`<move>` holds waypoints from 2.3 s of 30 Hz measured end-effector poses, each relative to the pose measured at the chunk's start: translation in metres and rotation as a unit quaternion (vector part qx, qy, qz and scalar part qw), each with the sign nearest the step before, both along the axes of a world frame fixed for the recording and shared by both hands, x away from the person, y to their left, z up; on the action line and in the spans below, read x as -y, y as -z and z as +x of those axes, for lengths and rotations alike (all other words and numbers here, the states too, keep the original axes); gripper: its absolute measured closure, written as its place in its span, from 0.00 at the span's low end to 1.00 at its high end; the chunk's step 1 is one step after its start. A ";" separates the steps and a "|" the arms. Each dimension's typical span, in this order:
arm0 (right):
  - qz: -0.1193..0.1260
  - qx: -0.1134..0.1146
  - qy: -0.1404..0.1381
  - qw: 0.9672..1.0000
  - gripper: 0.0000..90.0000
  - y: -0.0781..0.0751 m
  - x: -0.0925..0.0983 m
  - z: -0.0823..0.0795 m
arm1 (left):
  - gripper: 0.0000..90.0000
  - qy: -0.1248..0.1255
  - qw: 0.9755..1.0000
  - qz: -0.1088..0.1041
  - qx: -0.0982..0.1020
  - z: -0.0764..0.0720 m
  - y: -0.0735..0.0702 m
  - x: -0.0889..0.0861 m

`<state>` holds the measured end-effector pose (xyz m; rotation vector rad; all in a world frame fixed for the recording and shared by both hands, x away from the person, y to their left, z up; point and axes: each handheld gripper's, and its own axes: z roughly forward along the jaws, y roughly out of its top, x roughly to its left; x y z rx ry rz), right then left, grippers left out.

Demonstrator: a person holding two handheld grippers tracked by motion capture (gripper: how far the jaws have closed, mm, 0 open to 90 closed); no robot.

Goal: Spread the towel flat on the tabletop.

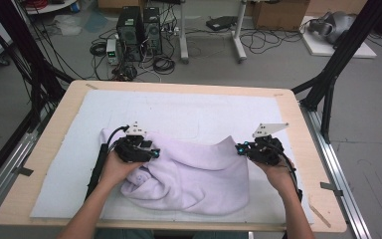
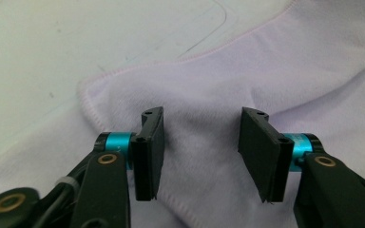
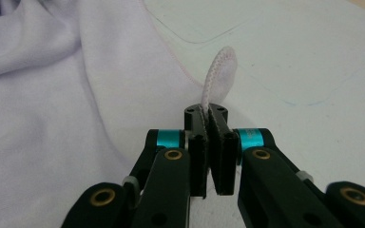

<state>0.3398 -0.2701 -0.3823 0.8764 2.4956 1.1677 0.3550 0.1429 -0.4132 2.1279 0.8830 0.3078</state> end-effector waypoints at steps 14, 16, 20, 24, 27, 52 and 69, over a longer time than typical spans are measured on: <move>0.003 0.006 -0.006 1.000 0.97 -0.004 -0.003 0.002 | 0.94 -0.004 0.999 0.001 0.042 -0.004 -0.009 0.002; 0.005 0.010 -0.004 1.000 0.97 -0.008 -0.003 0.001 | 0.94 -0.013 0.998 -0.017 0.052 -0.006 -0.016 -0.003; 0.013 0.028 -0.001 1.000 0.97 -0.021 0.001 0.000 | 0.94 -0.021 0.996 -0.047 0.078 -0.010 -0.037 -0.014; 0.021 0.036 0.005 0.999 0.97 -0.028 0.003 0.003 | 0.94 -0.030 0.992 -0.066 0.099 -0.010 -0.054 -0.018; 0.021 0.037 0.007 0.999 0.97 -0.029 0.001 0.009 | 0.95 -0.040 0.992 -0.061 0.099 -0.001 -0.057 -0.020; 0.033 0.005 0.027 0.999 0.69 -0.011 -0.028 0.049 | 0.60 -0.059 0.995 -0.043 0.065 0.024 -0.046 -0.052; 0.046 -0.012 -0.044 0.998 0.62 0.028 -0.057 -0.035 | 0.49 0.036 0.996 -0.062 0.061 -0.085 -0.016 -0.057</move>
